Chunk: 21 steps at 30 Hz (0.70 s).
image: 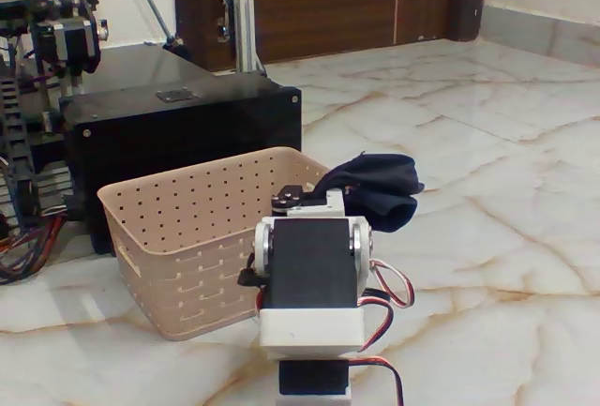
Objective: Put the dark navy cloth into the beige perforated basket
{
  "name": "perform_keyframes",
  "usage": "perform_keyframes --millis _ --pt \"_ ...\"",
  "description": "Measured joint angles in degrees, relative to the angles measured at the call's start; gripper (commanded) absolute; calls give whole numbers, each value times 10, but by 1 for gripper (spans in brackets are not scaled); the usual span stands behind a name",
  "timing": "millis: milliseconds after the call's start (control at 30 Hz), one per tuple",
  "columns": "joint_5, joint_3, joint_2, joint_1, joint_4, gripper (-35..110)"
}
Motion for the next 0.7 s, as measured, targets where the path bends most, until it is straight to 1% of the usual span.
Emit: perform_keyframes --millis 100,267,333,367,533,567,633,700 --pt "0 -12 0 -12 26 0" --pt "21 -114 -16 -31 92 0" --pt "23 -120 -16 -31 95 0" --pt "34 -167 -24 -37 139 0" --pt "72 -316 -52 -47 267 0" --pt "77 -346 -69 -54 284 0" --pt "85 -375 -88 -59 286 0" --pt "117 -489 -162 -79 345 0"
